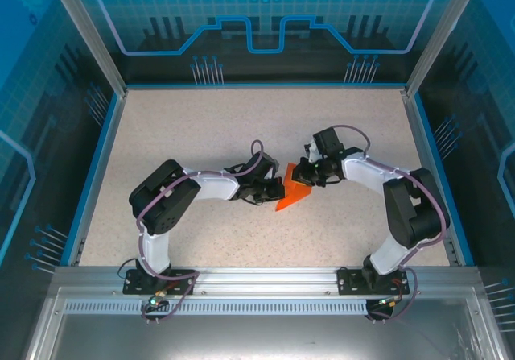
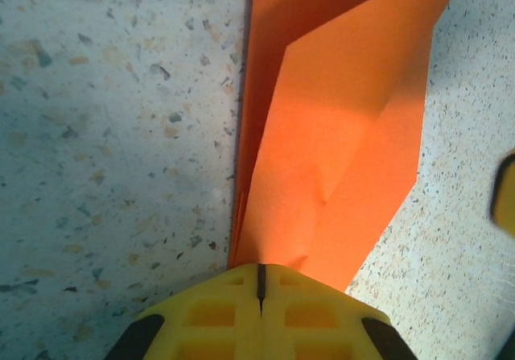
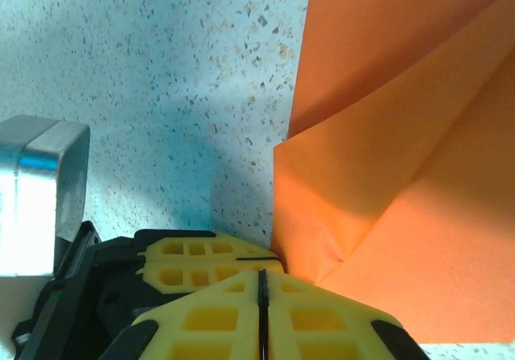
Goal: Fold a paper plane with a square sheet of paper (pick it up from the middle)
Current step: Fourth fold the wing at the center of the table.
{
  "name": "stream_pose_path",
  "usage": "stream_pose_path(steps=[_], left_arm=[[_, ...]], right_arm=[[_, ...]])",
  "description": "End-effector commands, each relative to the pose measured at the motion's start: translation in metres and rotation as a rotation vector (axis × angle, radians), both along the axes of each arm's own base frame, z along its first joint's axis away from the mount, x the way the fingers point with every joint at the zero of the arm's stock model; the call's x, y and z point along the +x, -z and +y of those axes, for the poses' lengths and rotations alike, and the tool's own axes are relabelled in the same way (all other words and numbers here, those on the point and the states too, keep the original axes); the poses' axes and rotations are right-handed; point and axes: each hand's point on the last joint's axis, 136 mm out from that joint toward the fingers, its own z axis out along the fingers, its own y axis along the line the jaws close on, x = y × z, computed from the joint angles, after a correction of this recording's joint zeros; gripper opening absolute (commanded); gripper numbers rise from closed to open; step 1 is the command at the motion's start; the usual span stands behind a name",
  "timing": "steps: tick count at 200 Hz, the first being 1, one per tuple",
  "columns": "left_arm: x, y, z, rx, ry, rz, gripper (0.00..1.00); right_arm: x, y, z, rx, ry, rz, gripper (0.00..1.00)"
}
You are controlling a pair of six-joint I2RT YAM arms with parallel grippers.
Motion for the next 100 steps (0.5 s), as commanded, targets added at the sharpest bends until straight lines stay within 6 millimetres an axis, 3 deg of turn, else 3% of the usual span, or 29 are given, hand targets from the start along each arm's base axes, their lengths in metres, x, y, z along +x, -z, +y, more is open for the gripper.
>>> stream_pose_path(steps=[1, 57, 100], left_arm=[[-0.023, 0.037, 0.016, 0.126, 0.027, 0.093, 0.0], [-0.024, 0.038, 0.017, 0.134, 0.028, 0.099, 0.0], [-0.026, 0.04, 0.02, 0.152, 0.023, 0.111, 0.0]], right_arm=[[-0.004, 0.006, 0.015, 0.042, -0.082, 0.028, 0.06], [-0.009, 0.027, 0.021, 0.034, -0.124, 0.07, 0.04], [-0.014, 0.052, 0.01, -0.038, -0.13, 0.102, 0.04]])
